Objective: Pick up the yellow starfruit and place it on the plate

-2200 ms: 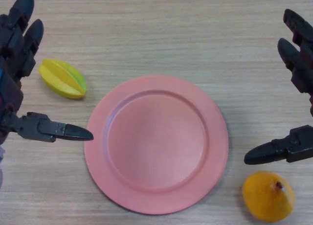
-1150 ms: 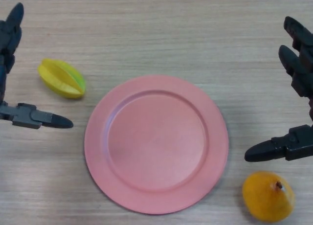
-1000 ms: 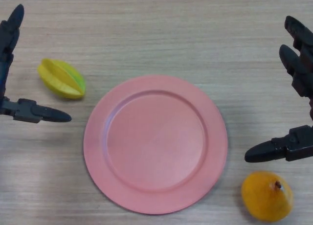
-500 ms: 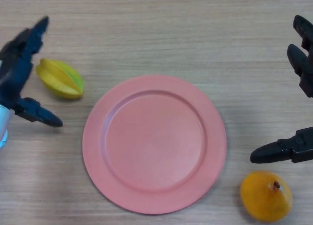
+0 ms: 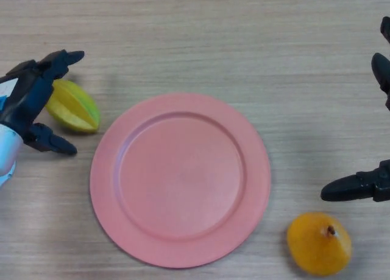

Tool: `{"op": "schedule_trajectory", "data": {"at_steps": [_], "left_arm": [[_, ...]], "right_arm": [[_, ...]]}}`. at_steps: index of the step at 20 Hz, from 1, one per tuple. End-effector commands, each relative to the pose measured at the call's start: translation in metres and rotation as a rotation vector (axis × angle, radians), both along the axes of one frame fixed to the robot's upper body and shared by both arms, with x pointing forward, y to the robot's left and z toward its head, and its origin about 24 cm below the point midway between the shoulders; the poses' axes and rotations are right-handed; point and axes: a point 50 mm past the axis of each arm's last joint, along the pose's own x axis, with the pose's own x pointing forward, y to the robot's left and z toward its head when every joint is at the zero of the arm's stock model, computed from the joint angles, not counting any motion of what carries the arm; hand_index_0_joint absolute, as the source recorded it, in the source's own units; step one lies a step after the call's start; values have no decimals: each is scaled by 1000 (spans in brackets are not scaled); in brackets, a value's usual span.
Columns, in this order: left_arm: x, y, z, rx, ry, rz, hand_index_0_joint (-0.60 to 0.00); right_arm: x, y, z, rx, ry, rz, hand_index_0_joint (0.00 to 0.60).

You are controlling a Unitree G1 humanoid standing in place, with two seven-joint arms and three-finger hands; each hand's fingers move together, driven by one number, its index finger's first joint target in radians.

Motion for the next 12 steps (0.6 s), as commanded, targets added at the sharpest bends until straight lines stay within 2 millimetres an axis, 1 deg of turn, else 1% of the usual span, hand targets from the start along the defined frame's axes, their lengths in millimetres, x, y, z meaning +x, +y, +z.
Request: {"op": "schedule_trajectory", "data": {"at_steps": [1, 2, 3, 4, 8, 10, 11, 12], "left_arm": [[3, 18, 38, 65, -237, 85, -572], [2, 19, 38, 94, -260, 101, -600], [3, 22, 41, 133, -317, 136, -600], [3, 23, 42, 158, -334, 145, -600], [-2, 31, 50, 180, -400, 180, -600], [-7, 32, 59, 172, -454, 177, -600], [-11, 35, 69, 171, -507, 193, -600], [-14, 35, 72, 146, -527, 195, -600]], "right_arm": [[-14, -4, 33, -25, -241, 3, 0], [-14, -4, 34, -21, -238, 3, 0], [-15, -4, 35, -23, -239, 1, 0], [-15, -4, 35, -24, -239, 2, 0], [-16, -2, 35, -20, -240, 9, 0], [-16, -2, 34, -25, -240, 8, 0], [-16, -2, 34, -26, -239, 7, 0], [-16, -2, 34, -24, -237, 7, 0]]}}
